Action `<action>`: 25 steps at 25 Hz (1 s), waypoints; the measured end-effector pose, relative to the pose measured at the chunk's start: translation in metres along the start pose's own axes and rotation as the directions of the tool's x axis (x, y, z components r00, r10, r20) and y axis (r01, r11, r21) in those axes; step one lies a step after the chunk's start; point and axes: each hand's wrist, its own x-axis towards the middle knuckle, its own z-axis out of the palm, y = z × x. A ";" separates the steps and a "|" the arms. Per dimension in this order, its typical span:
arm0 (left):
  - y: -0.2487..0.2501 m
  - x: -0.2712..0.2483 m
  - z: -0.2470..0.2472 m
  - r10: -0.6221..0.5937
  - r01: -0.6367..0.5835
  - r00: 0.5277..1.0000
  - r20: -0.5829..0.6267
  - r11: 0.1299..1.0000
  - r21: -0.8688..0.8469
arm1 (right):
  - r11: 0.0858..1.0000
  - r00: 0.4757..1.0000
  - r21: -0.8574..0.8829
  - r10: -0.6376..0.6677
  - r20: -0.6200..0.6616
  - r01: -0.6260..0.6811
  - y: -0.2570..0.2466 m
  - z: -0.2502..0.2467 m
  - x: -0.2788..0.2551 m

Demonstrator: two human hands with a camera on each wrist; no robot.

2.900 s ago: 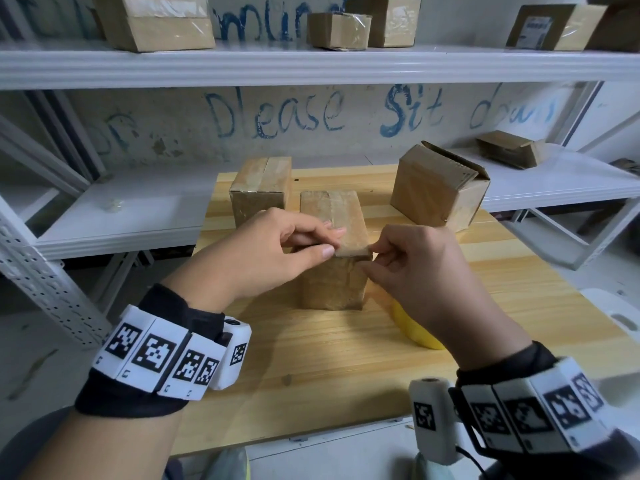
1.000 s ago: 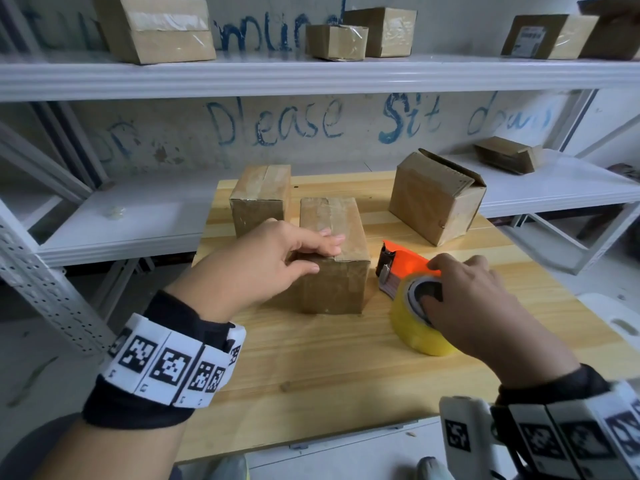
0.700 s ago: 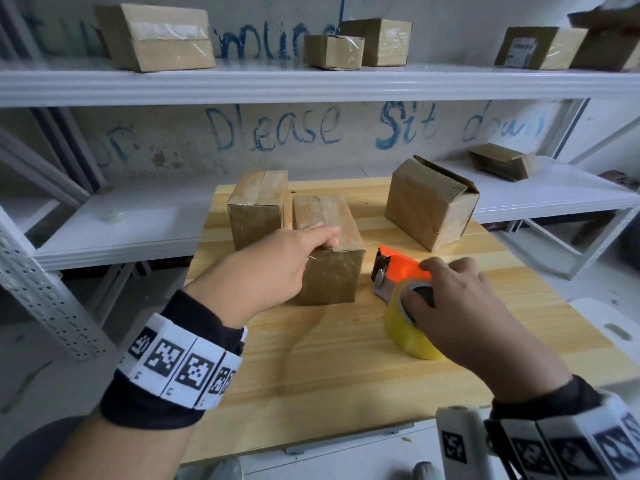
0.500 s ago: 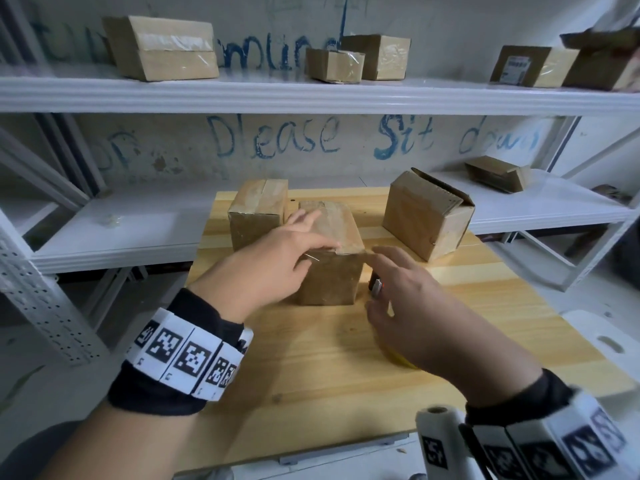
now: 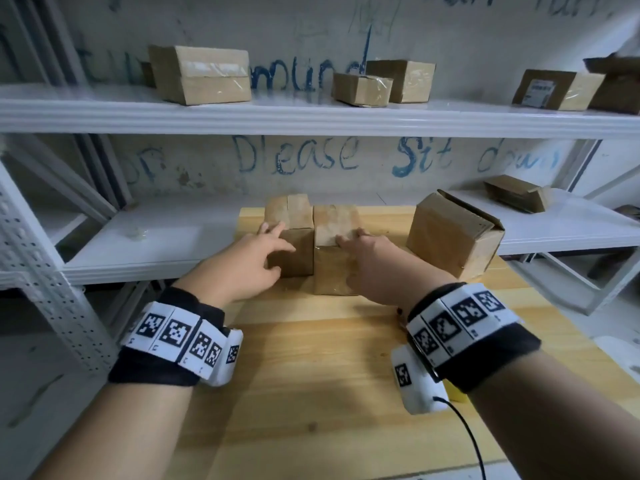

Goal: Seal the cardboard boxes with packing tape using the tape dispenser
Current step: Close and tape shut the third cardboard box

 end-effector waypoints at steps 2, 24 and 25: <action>-0.005 0.000 -0.001 0.010 -0.011 0.999 -0.036 0.999 -0.039 | 1.000 1.000 0.016 0.003 -0.006 -0.002 0.002 0.000 0.013; 0.007 -0.009 -0.007 -0.030 -0.008 0.947 -0.321 0.993 -0.117 | 0.804 0.769 0.052 0.583 -0.263 -0.592 0.165 -0.051 0.010; 0.008 -0.009 -0.006 -0.038 0.000 0.951 -0.308 0.992 -0.124 | 0.824 0.793 0.065 0.560 -0.242 -0.562 0.170 -0.051 0.009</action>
